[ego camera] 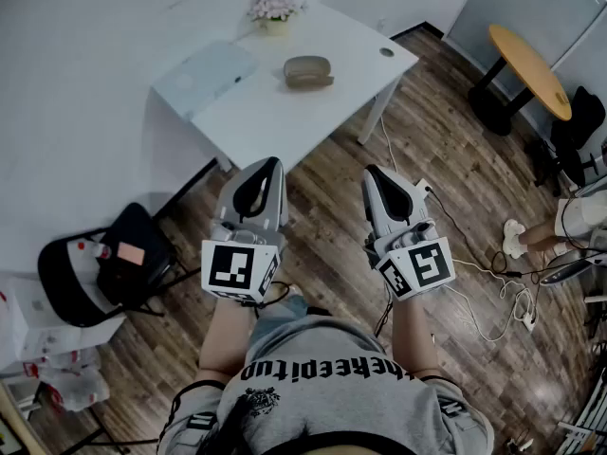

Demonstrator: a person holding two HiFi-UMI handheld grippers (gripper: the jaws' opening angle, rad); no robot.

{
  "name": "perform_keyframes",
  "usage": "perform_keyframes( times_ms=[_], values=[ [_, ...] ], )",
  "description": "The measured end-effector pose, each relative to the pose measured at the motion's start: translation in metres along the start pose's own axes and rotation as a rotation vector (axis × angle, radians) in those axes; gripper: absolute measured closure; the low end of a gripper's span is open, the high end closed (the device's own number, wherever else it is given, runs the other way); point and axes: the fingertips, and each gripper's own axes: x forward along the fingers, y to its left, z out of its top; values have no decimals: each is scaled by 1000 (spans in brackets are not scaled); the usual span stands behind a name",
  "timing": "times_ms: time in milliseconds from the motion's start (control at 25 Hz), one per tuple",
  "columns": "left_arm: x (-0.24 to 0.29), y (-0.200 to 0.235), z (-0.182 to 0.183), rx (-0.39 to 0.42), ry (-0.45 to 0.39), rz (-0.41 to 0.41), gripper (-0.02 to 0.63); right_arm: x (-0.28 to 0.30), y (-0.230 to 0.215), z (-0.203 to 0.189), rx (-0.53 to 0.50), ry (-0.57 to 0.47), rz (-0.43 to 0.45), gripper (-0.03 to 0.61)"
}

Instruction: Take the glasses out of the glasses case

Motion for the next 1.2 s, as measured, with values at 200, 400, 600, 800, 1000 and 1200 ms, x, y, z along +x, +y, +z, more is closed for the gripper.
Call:
perform_keyframes(
  times_ms=[200, 400, 600, 800, 1000, 1200],
  values=[
    [-4, -4, -2, 1, -1, -5, 594, -5, 2, -1, 2, 1, -6, 575],
    [-3, -4, -1, -1, -4, -3, 594, -7, 1, -1, 2, -1, -10, 575],
    [1, -2, 0, 1, -13, -8, 594, -3, -1, 0, -3, -6, -15, 575],
    [8, 9, -2, 4, -20, -14, 594, 10, -2, 0, 1, -20, -20, 575],
    [11, 22, -1, 9, -27, -23, 595, 22, 1, 3, 16, -47, -19, 575],
    [17, 31, -2, -11, -54, -19, 594, 28, -2, 3, 9, -39, -27, 575]
  ],
)
